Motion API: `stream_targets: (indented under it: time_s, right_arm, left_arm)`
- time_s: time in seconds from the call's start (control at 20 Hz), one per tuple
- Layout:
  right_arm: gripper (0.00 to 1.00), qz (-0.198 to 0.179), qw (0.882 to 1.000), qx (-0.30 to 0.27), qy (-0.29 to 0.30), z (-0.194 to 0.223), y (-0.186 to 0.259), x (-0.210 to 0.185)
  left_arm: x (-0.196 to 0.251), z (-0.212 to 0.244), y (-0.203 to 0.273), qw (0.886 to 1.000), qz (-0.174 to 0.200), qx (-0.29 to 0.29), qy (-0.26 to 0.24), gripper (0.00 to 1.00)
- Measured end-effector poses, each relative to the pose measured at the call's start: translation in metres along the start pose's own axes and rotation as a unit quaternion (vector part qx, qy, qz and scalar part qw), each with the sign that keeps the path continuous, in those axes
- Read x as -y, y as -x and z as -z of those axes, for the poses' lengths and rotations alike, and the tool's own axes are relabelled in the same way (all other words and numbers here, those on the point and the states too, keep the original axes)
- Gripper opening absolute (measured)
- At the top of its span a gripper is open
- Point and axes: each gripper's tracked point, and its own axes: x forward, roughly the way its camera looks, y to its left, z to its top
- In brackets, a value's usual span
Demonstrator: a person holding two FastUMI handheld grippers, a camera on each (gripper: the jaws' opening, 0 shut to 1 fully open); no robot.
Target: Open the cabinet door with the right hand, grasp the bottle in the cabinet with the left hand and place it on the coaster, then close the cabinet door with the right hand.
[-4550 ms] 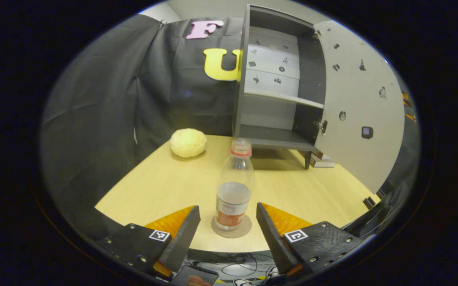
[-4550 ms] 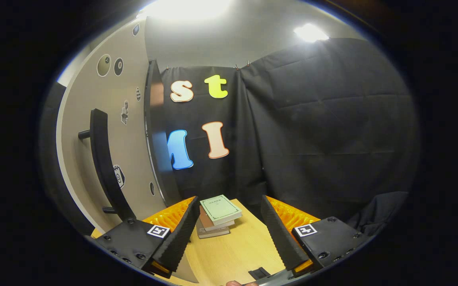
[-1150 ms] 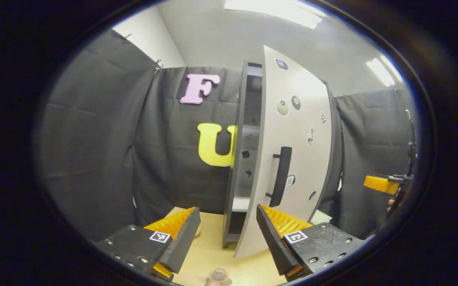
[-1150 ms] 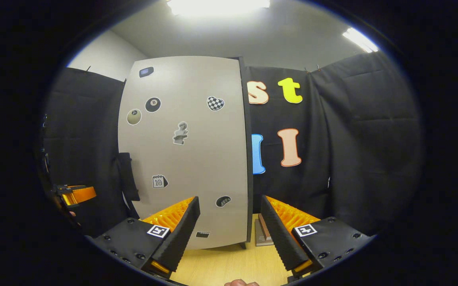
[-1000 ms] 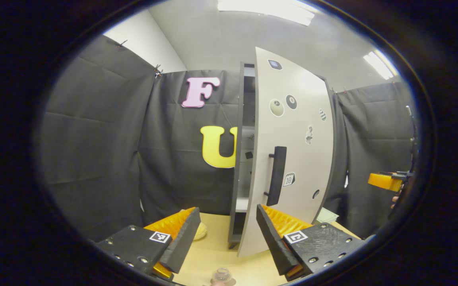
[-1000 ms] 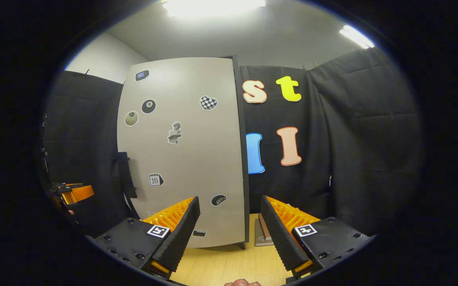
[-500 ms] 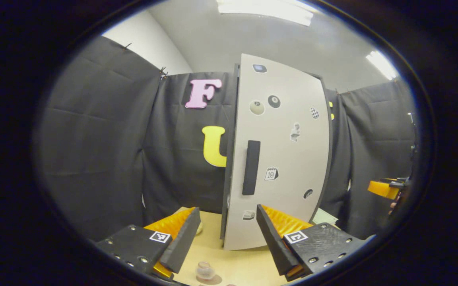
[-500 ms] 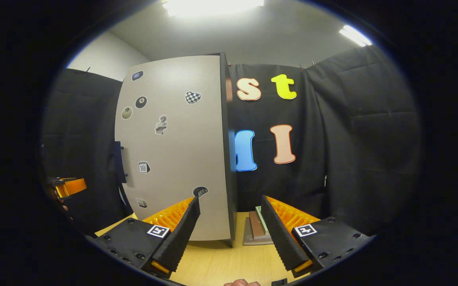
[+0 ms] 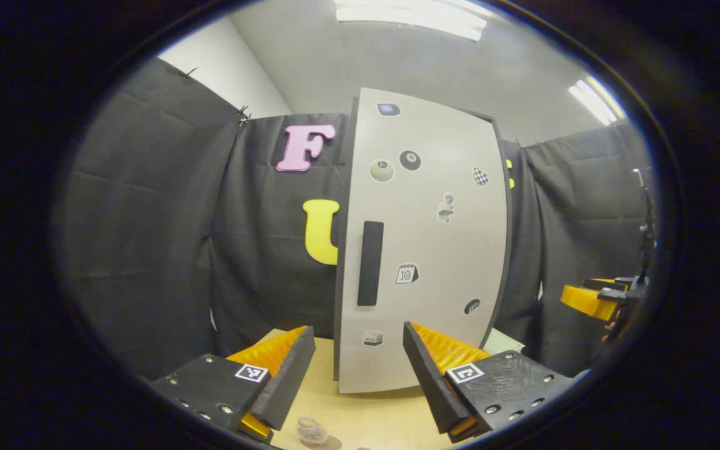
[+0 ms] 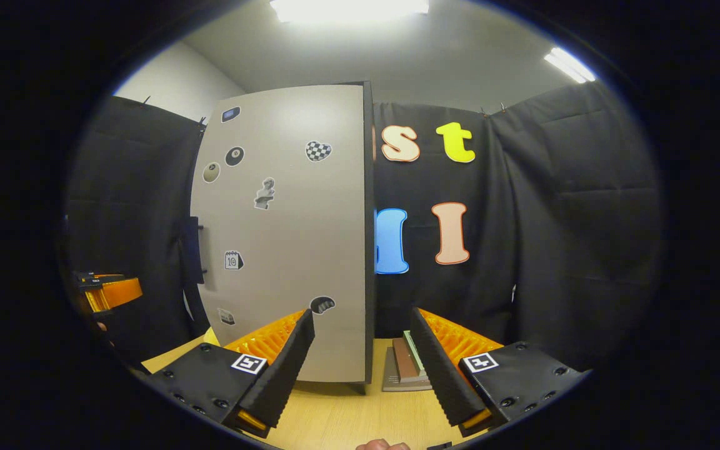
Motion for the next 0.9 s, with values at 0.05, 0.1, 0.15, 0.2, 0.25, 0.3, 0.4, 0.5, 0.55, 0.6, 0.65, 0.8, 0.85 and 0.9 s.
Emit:
stream_targets:
  time_s: [0.05, 0.1, 0.15, 0.2, 0.25, 0.3, 0.4, 0.5, 0.55, 0.6, 0.65, 0.8, 0.85, 0.9]
  right_arm:
    - [0.98, 0.004, 1.0, -0.001, -0.005, 0.0, -0.001, -0.001]
    - [0.98, 0.01, 1.0, 0.0, -0.009, -0.002, -0.003, -0.002]
    - [0.98, 0.017, 1.0, -0.002, -0.011, -0.002, -0.004, -0.003]
    - [0.98, 0.024, 1.0, -0.003, -0.008, -0.002, -0.004, -0.004]
    - [0.98, 0.028, 1.0, -0.003, 0.0, -0.002, -0.005, -0.006]
    - [0.98, 0.034, 0.999, -0.008, 0.01, 0.0, -0.005, -0.007]
    - [0.98, 0.048, 0.998, -0.009, 0.029, 0.002, -0.004, -0.007]
    - [0.98, 0.061, 0.998, -0.001, 0.036, 0.001, -0.001, -0.009]
    - [0.98, 0.062, 0.998, -0.002, 0.033, 0.004, -0.001, -0.013]
    - [0.98, 0.064, 0.998, -0.006, 0.029, 0.007, -0.001, -0.015]
    - [0.94, 0.067, 0.997, -0.009, 0.025, 0.01, -0.002, -0.016]
    - [0.99, 0.069, 0.997, -0.022, 0.019, 0.019, 0.0, -0.017]
    - [0.99, 0.068, 0.997, -0.024, 0.02, 0.022, 0.0, -0.016]
    - [0.99, 0.068, 0.997, -0.027, 0.023, 0.024, -0.001, -0.014]
  left_arm:
    - [-0.003, 0.0, -0.002, 1.0, 0.004, 0.0, -0.001, 0.85]
    - [-0.008, 0.002, -0.005, 1.0, 0.004, -0.002, -0.002, 0.85]
    - [-0.014, 0.002, -0.007, 1.0, 0.003, -0.005, -0.001, 0.88]
    - [-0.018, 0.002, -0.009, 1.0, 0.004, -0.005, -0.001, 0.86]
    - [-0.021, 0.0, -0.01, 1.0, 0.006, -0.003, -0.001, 0.85]
    - [-0.025, -0.001, -0.011, 1.0, 0.008, -0.002, -0.002, 0.85]
    - [-0.031, 0.001, -0.017, 1.0, 0.015, -0.006, -0.004, 0.86]
    - [-0.034, 0.005, -0.02, 1.0, 0.026, -0.007, -0.001, 0.88]
    - [-0.037, 0.007, -0.02, 1.0, 0.03, -0.007, 0.0, 0.88]
    - [-0.041, 0.009, -0.023, 0.999, 0.033, -0.007, -0.001, 0.88]
    - [-0.044, 0.01, -0.025, 0.999, 0.035, -0.008, -0.002, 0.85]
    - [-0.047, 0.02, -0.023, 0.999, 0.038, -0.015, -0.004, 0.88]
    - [-0.047, 0.02, -0.024, 0.999, 0.036, -0.016, -0.004, 0.85]
    - [-0.046, 0.017, -0.025, 0.999, 0.036, -0.016, -0.003, 0.86]
